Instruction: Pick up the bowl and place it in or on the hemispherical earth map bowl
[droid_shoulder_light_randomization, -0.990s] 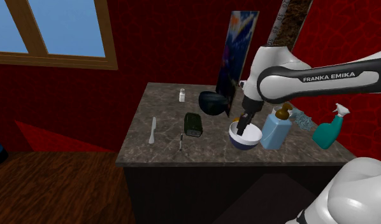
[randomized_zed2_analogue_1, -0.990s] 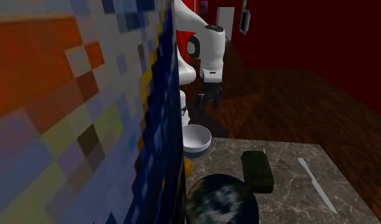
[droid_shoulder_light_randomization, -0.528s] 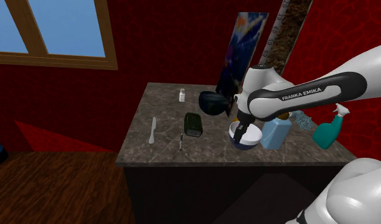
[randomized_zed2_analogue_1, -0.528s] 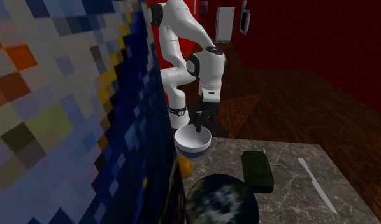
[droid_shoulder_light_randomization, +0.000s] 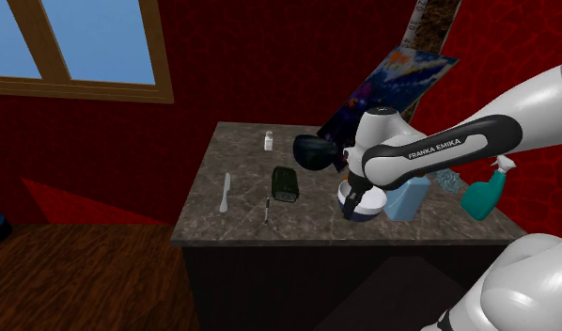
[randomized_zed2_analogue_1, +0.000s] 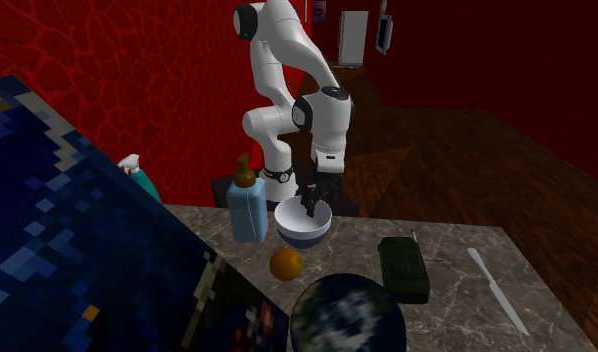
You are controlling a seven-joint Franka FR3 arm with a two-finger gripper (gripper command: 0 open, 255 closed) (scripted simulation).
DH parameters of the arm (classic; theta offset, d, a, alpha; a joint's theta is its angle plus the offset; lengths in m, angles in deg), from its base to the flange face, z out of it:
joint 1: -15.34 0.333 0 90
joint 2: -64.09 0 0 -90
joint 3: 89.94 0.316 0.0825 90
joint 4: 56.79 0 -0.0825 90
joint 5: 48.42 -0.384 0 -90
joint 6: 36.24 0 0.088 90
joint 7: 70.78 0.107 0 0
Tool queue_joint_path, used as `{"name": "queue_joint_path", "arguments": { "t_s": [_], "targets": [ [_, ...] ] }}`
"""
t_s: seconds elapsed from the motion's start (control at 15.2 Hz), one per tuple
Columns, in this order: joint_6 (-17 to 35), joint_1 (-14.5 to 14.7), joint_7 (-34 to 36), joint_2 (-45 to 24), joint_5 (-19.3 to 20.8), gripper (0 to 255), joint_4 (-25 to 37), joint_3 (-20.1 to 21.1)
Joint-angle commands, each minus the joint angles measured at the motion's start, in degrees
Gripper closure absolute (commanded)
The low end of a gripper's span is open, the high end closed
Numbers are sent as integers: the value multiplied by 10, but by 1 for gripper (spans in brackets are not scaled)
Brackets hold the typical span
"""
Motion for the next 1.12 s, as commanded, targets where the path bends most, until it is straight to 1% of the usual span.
{"name": "queue_joint_path", "arguments": {
  "t_s": [0.0,0.26,0.33,0.92,1.06],
  "targets": [
    [1,0,0,-1,0,0,0,0],
    [1,0,0,-1,0,0,0,0],
    [1,0,0,-1,0,255,0,0],
    [1,0,0,-1,0,255,0,0],
    [-19,1,-2,12,-2,255,7,0]
  ]
}}
